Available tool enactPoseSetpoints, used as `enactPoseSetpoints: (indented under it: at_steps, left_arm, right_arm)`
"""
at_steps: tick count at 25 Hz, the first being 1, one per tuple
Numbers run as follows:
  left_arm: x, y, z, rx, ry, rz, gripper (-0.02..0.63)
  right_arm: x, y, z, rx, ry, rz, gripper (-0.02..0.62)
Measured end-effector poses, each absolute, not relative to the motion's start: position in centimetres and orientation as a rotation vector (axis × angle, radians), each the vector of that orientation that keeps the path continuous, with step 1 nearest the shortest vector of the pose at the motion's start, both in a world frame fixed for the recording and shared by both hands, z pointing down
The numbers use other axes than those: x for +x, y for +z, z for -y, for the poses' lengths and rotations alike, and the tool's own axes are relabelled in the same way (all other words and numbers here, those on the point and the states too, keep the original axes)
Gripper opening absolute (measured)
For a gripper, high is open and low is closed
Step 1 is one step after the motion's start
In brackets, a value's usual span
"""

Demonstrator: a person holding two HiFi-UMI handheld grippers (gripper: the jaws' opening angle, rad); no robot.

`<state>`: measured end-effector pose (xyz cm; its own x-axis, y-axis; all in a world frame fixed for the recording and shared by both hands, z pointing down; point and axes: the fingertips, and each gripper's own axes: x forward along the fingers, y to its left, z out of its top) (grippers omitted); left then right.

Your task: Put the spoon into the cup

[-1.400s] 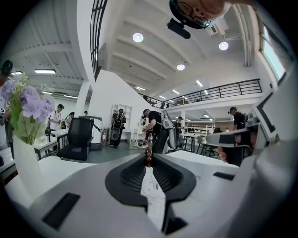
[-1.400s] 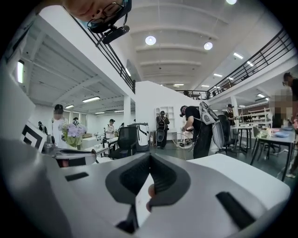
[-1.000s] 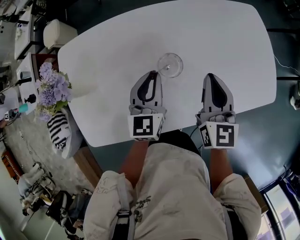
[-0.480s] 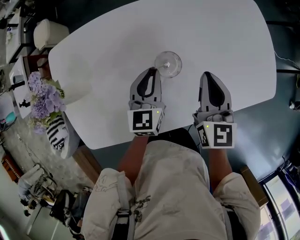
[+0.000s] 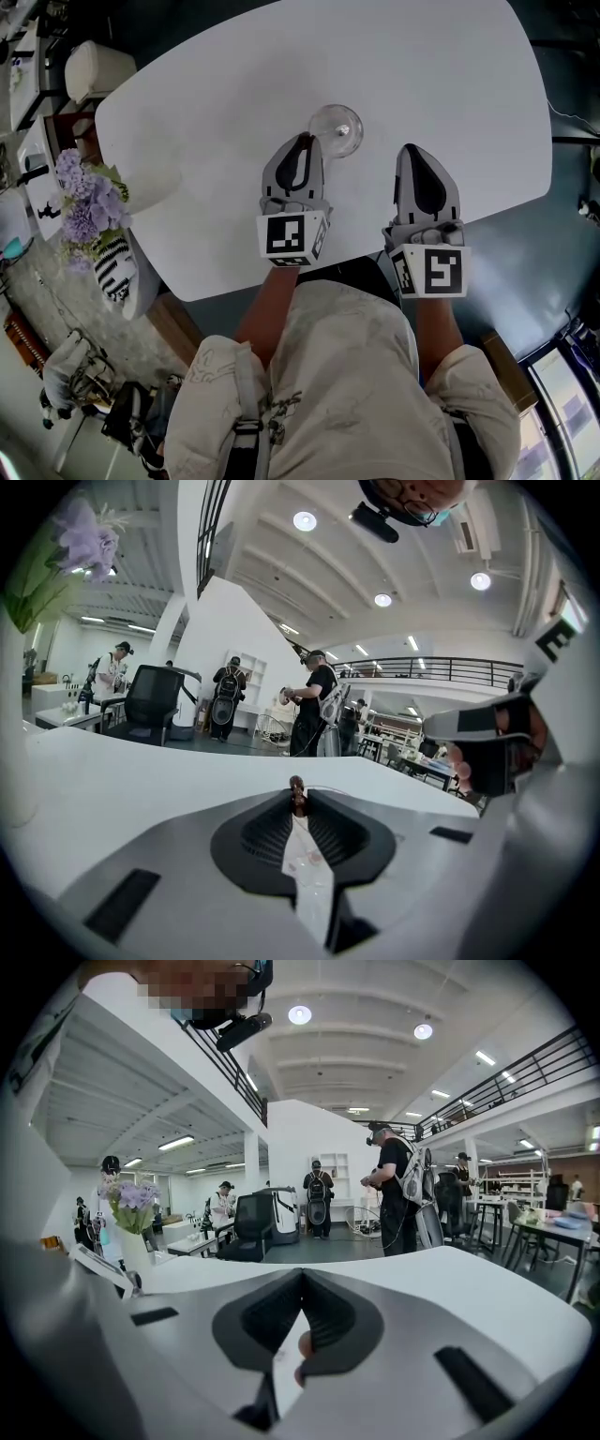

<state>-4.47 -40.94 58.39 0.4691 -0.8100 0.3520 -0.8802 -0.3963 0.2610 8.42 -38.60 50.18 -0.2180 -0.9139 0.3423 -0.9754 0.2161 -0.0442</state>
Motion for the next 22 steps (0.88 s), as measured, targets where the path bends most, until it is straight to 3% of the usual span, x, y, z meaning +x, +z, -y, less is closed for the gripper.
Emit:
enactPoseSetpoints:
  at_steps: [6,13,22]
  left_arm:
    - [-4.4,58.3,40.8,2.365,0.270,1.418,0.049]
    - [-4.3,57.4,40.1,2.381,0.307,1.437,0.114]
    - [-4.4,54.3,37.4,2.402,0.326,1.535,0.115]
  right_arm:
    - [8.5,49.7,38.5,1.796,0.359,2.257,-0.012]
    - [8.8,48.6,38.0,1.799,0.346,2.285,-0.012]
    - [9.7,46.2,35.5,1.809,0.305,2.353,-0.012]
